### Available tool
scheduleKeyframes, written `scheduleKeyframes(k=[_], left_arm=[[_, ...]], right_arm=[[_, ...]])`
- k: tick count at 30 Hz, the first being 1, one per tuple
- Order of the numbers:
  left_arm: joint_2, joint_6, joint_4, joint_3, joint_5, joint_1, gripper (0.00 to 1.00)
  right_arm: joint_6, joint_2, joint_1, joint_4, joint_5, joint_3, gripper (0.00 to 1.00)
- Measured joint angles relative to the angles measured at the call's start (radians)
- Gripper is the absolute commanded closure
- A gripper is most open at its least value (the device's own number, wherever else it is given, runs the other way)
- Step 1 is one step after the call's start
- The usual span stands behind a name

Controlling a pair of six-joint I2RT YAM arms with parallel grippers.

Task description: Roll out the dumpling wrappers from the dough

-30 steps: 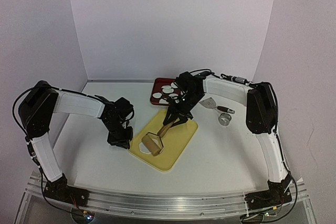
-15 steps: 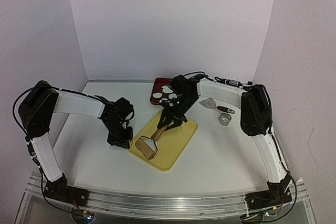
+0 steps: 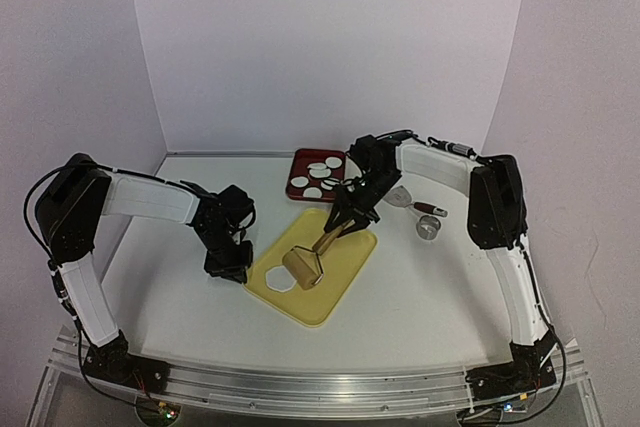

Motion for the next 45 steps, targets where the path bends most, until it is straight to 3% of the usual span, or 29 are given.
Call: scheduleKeyframes(k=[21, 32, 45], left_arm=[[0.014, 0.025, -0.029, 0.018, -0.001, 0.011, 1.0], [0.014, 0.027, -0.012, 0.018, 0.0, 0.012, 1.0], [0.012, 0.043, 0.003, 0.018, 0.009, 0.039, 1.0]], right_arm=[[0.01, 0.11, 0.162, -0.002, -0.018, 0.174, 1.0], [0.027, 0.067, 0.132, 0.008, 0.008, 0.115, 1.0], [0.007, 0.017, -0.017, -0.058, 0.079, 0.071, 1.0]])
